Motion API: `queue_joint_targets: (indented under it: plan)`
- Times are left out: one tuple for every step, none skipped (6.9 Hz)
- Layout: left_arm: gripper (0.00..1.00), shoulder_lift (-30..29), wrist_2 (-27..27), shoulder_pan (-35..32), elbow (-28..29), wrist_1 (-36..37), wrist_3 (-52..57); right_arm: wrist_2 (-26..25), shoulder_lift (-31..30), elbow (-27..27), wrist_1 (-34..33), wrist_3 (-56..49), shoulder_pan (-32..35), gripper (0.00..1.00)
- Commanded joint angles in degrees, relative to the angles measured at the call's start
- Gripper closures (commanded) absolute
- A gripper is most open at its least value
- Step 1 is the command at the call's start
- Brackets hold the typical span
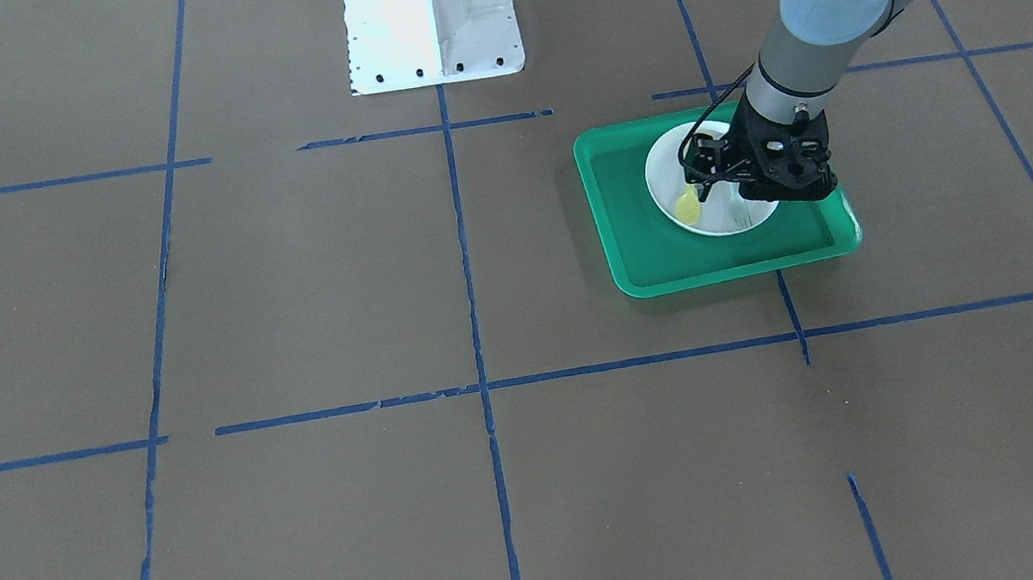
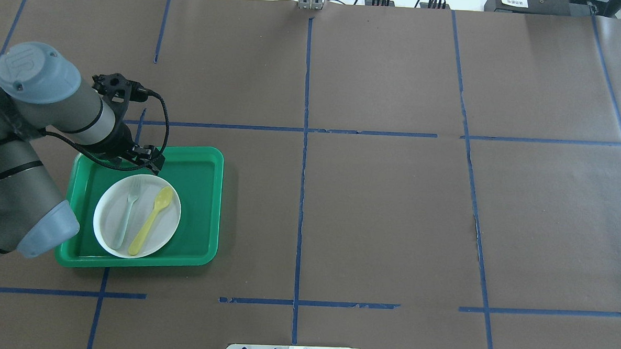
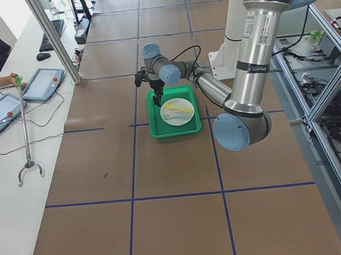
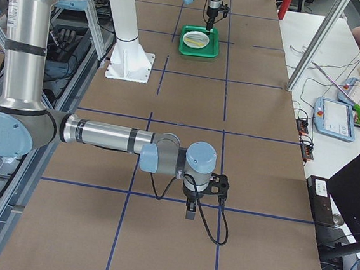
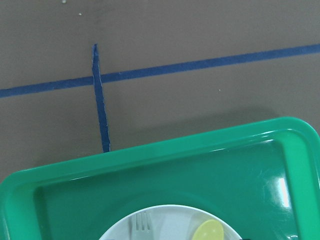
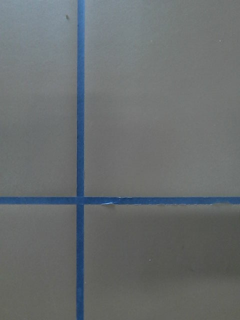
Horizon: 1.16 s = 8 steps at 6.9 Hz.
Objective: Place spoon
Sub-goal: 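Move the left gripper over the yellow spoon on the white plate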
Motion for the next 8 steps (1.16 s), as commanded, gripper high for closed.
queue_joint_targets:
  plan:
    - [0.15,3.92,0.14,2.71,1.48,-8.09,0.24,0.0,0.0,0.0,0.0,0.0,0.0,0.0]
    - [0.17,3.94,0.14,3.51,2.1,-8.56,0.16,0.0,0.0,0.0,0.0,0.0,0.0,0.0]
    - [0.19,3.94,0.14,5.61,2.63,-8.57,-0.02,0.0,0.0,0.0,0.0,0.0,0.0,0.0]
    - [0.21,3.77,0.14,5.89,2.55,-8.57,-0.19,0.0,0.0,0.0,0.0,0.0,0.0,0.0]
    - [0.24,3.85,0.22,7.46,2.9,-8.48,-0.28,0.09,0.0,0.0,0.0,0.0,0.0,0.0]
    - [0.28,4.03,0.14,7.99,2.29,-8.39,-0.02,0.0,0.0,0.0,0.0,0.0,0.0,0.0]
    - [0.36,4.03,0.14,8.09,2.81,-8.39,-0.02,0.09,0.0,0.0,0.0,0.0,0.0,0.0]
    - [0.42,4.12,0.14,8.09,2.9,-8.39,0.07,0.0,0.0,0.0,0.0,0.0,0.0,0.0]
